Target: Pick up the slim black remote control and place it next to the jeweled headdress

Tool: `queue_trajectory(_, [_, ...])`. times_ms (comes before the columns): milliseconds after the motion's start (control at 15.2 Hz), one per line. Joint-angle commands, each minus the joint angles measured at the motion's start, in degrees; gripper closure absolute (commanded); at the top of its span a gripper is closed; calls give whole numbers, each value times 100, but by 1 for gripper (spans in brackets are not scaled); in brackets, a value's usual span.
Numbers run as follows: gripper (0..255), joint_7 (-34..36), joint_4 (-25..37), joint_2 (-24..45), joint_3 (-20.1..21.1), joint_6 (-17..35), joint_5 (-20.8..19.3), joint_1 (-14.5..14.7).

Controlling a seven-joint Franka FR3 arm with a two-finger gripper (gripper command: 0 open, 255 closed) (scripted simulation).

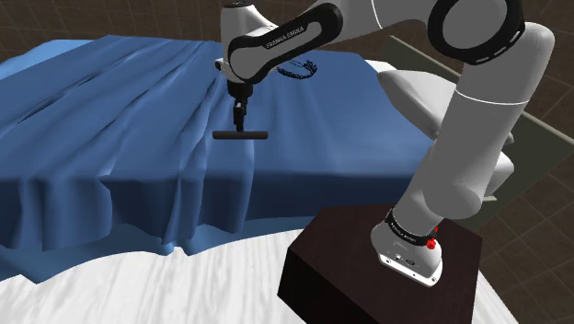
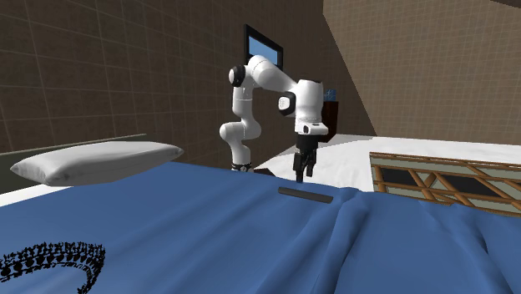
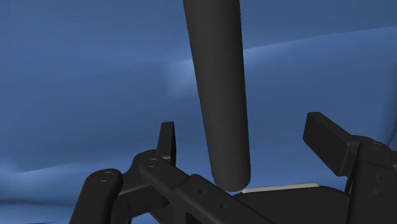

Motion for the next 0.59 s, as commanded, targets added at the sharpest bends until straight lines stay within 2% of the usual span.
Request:
queue_trajectory(0, [0,-73,328,351,58,79,-88,74])
queue_trajectory(528, [0,-44,139,654,35,570,-132,63])
